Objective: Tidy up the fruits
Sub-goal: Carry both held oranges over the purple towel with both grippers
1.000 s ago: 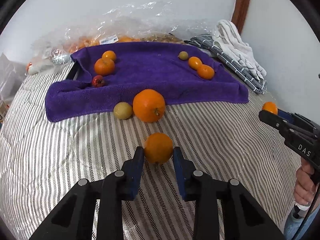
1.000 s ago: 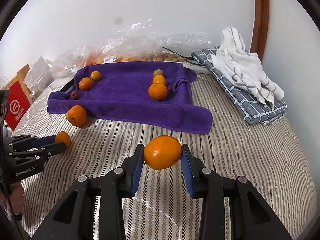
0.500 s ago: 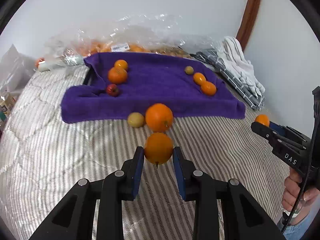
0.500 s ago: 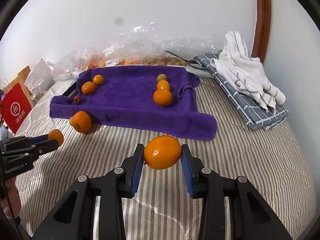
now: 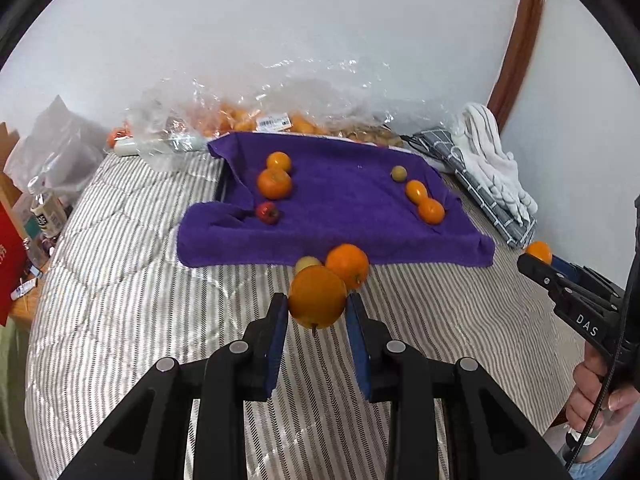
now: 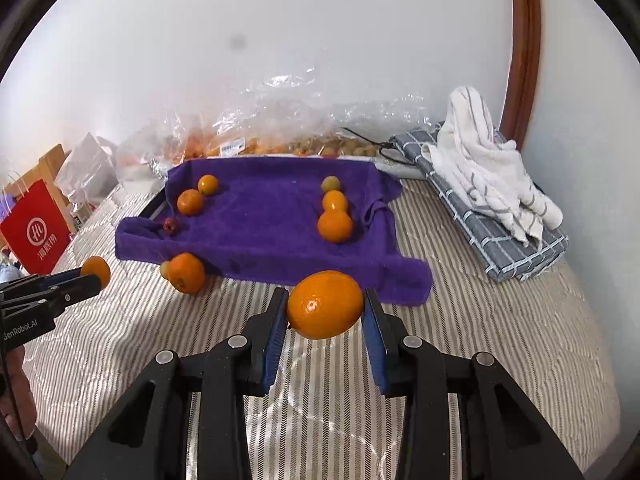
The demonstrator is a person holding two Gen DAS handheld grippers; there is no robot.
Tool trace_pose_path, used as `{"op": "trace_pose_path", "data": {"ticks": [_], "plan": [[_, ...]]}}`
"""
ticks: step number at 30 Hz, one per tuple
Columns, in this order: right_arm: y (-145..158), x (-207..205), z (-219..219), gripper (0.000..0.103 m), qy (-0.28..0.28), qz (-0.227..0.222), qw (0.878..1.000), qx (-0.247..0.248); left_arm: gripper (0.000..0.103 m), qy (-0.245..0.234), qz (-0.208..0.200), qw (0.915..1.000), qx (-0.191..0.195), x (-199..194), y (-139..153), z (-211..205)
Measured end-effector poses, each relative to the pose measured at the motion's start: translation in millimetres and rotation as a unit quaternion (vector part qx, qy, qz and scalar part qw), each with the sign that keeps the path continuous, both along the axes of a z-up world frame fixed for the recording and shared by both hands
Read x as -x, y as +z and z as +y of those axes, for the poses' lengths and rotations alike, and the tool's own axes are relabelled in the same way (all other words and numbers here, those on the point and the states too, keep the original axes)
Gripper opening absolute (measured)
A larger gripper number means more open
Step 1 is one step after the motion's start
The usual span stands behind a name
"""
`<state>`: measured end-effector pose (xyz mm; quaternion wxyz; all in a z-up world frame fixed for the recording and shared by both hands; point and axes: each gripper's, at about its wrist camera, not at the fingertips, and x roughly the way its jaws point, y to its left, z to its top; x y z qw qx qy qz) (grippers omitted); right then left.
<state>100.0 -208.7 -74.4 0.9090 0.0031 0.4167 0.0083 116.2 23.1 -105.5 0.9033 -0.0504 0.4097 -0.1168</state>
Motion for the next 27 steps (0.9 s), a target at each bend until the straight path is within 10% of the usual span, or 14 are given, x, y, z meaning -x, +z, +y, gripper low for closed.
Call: {"op": "trace_pose_path", "data": {"ticks": [27], "plan": [[81.6, 12.5, -12.0, 0.037, -0.027, -0.03, 0.999, -0.012, 0.028, 0.008, -0.03, 0.9995, 0.0, 12.1, 69.0, -10.5]]}}
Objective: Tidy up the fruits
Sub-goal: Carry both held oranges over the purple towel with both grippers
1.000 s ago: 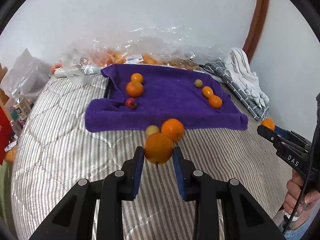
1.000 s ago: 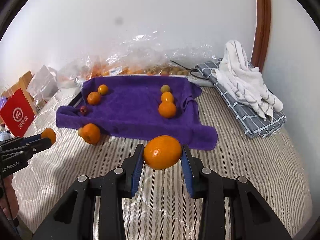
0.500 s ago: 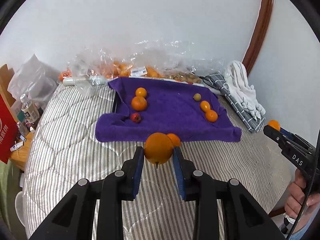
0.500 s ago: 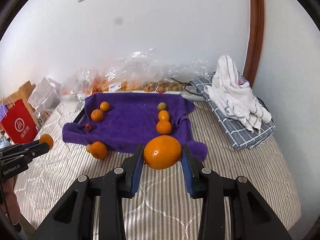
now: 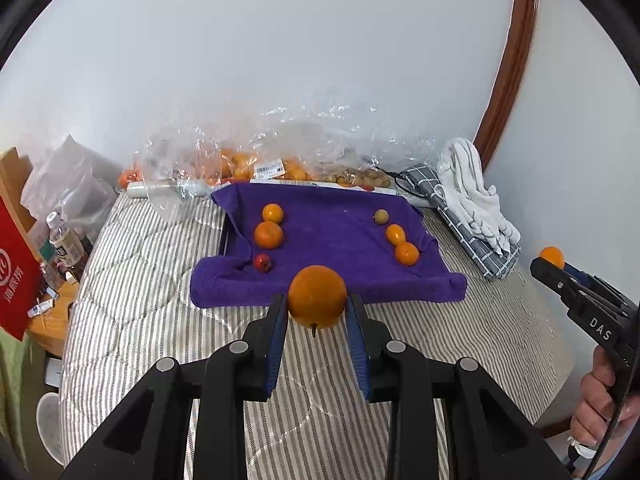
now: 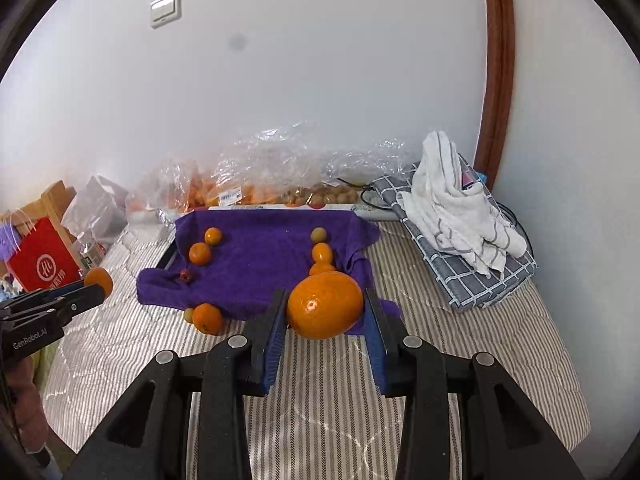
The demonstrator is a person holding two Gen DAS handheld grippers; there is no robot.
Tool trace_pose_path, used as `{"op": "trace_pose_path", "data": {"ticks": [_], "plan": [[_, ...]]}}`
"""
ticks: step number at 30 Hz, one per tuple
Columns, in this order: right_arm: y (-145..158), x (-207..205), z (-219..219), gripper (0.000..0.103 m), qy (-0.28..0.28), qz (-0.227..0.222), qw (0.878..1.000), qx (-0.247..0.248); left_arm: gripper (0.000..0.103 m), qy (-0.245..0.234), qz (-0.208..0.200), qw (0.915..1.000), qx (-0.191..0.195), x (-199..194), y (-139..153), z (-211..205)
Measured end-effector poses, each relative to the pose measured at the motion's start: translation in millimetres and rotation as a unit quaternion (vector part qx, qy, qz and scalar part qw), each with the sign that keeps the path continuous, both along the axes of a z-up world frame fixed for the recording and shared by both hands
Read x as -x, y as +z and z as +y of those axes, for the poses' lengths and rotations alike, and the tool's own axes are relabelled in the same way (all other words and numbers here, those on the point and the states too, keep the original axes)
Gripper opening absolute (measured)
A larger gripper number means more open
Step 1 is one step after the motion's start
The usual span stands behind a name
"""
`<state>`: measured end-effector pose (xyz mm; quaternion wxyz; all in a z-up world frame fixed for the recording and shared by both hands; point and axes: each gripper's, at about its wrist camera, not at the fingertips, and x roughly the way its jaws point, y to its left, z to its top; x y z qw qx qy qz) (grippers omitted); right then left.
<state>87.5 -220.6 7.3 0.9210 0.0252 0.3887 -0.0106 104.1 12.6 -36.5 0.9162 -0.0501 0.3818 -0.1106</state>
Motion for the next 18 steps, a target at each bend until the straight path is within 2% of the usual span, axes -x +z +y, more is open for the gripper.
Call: {"op": "trace_pose_path", "data": {"ticks": [9, 18], "plan": [[11.2, 1.1, -2.3, 0.037, -0.003, -0.006, 1.0, 0.004, 0.028, -0.001, -0.003, 1.0, 0.007, -0.6, 10.3, 0.2], [10.1, -5.8, -2.5, 0.037, -0.008, 0.001, 1.0, 0.004, 0.028, -0.003, -0.009, 0.9999, 0.004, -9.6, 17.8, 5.3]]}}
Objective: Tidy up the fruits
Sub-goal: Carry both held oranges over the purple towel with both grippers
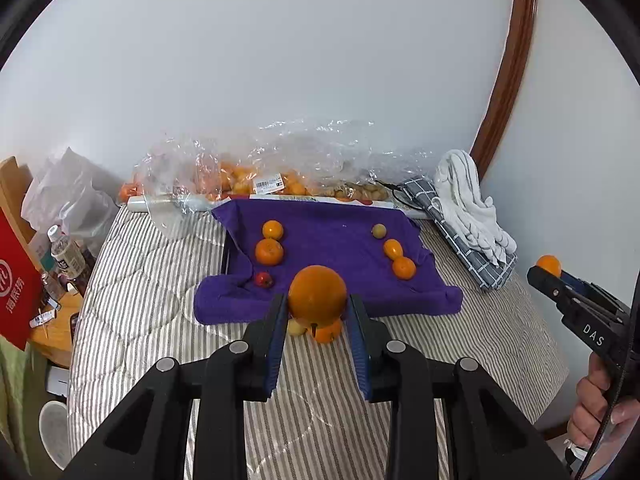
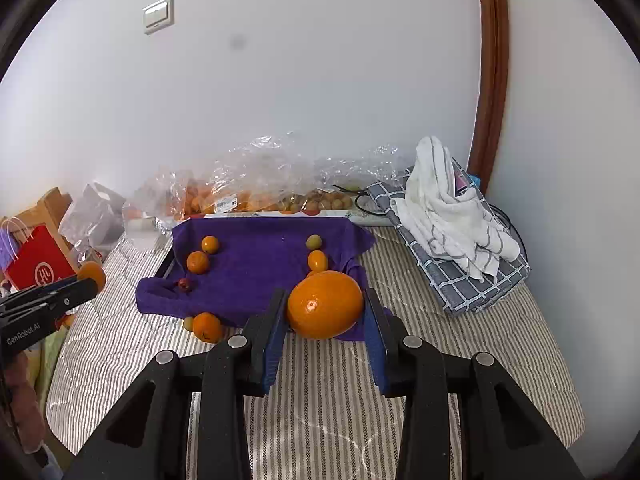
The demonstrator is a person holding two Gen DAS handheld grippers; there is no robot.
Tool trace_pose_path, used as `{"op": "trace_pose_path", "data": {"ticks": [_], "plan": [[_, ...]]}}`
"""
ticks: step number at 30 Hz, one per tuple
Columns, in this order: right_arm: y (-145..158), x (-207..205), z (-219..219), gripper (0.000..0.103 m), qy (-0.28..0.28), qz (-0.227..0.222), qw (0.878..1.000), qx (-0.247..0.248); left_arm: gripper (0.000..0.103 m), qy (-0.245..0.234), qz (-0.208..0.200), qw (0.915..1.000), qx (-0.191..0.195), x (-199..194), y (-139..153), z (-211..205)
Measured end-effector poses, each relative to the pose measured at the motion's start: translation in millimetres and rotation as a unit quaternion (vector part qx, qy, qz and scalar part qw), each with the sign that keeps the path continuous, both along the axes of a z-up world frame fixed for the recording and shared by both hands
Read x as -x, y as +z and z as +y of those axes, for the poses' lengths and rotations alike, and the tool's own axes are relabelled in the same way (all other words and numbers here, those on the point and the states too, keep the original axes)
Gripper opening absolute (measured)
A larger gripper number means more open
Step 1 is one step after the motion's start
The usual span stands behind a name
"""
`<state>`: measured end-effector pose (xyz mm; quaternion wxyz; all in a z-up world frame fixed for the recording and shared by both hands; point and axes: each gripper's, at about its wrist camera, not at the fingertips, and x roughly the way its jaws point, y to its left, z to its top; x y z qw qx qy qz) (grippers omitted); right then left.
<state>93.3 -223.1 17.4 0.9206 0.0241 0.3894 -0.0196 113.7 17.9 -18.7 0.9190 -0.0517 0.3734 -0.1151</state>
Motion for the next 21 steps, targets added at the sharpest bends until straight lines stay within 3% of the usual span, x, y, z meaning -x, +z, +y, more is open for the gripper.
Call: {"op": "trace_pose_path", "data": {"ticks": [21], "plan": [[-21.0, -72.1, -8.6, 0.037, 0.004, 0.012, 1.0, -0.01, 0.028, 0.046, -0.001, 0.9986, -0.025, -52.8, -5.9, 15.4]]}}
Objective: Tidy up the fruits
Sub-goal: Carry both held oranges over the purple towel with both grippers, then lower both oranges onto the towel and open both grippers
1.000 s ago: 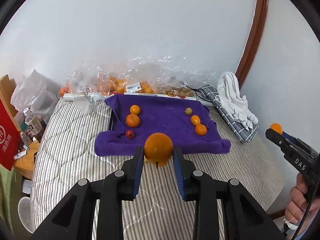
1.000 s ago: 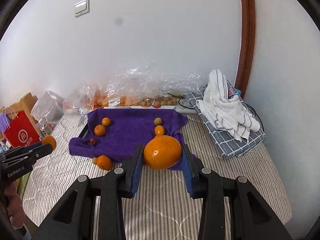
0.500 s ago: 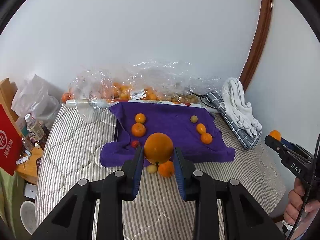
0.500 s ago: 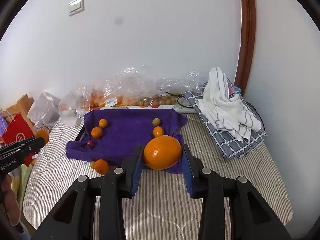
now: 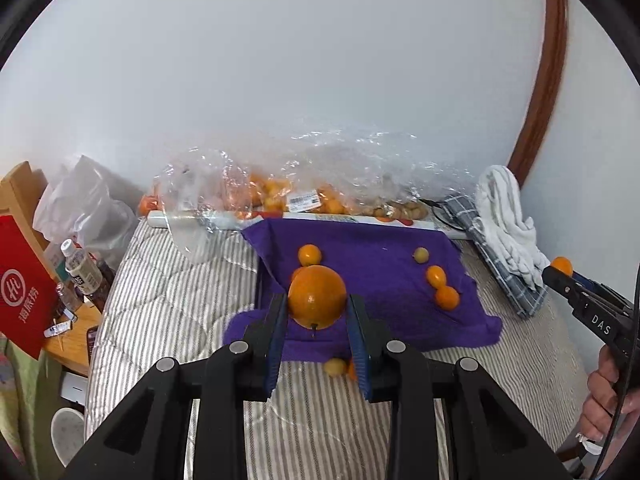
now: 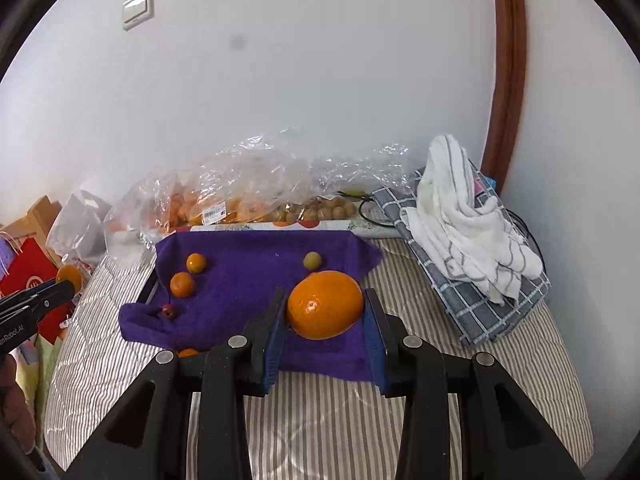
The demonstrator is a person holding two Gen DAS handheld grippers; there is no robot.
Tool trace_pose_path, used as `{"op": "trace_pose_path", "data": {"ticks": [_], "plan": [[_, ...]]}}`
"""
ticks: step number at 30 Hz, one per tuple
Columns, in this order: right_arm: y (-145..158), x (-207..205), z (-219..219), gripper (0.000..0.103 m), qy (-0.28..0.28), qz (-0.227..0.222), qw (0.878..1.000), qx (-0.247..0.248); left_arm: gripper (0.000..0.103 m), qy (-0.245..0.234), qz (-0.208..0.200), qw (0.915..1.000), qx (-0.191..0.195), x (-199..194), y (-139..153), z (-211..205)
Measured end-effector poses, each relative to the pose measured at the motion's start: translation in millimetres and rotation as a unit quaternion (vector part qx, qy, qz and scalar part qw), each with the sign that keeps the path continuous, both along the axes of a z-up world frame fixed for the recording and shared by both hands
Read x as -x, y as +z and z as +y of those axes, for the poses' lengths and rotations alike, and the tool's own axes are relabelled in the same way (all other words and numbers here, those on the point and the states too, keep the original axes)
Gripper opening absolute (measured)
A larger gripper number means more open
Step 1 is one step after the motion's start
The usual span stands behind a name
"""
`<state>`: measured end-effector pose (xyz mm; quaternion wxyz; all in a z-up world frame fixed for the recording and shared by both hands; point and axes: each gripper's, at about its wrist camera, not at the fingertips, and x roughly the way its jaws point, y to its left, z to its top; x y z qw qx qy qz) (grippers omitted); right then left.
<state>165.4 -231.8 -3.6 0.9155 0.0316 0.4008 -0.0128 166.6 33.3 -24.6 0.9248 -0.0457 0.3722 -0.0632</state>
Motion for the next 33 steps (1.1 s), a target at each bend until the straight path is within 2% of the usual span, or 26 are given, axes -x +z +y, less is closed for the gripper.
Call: {"op": "trace_pose_path", "data": {"ticks": [14, 33], "plan": [[-20.3, -34.9, 11.0, 0.037, 0.017, 0.016, 1.0, 0.009, 0.028, 0.027, -0.004, 0.9989, -0.038, -32.8, -6.4, 0.8], [-48.3, -59.5, -14.5, 0.037, 0.0, 0.04, 0.999, 0.001, 0.028, 0.052, 0.013, 0.9982, -0.028, -72.5, -14.2, 23.1]]}}
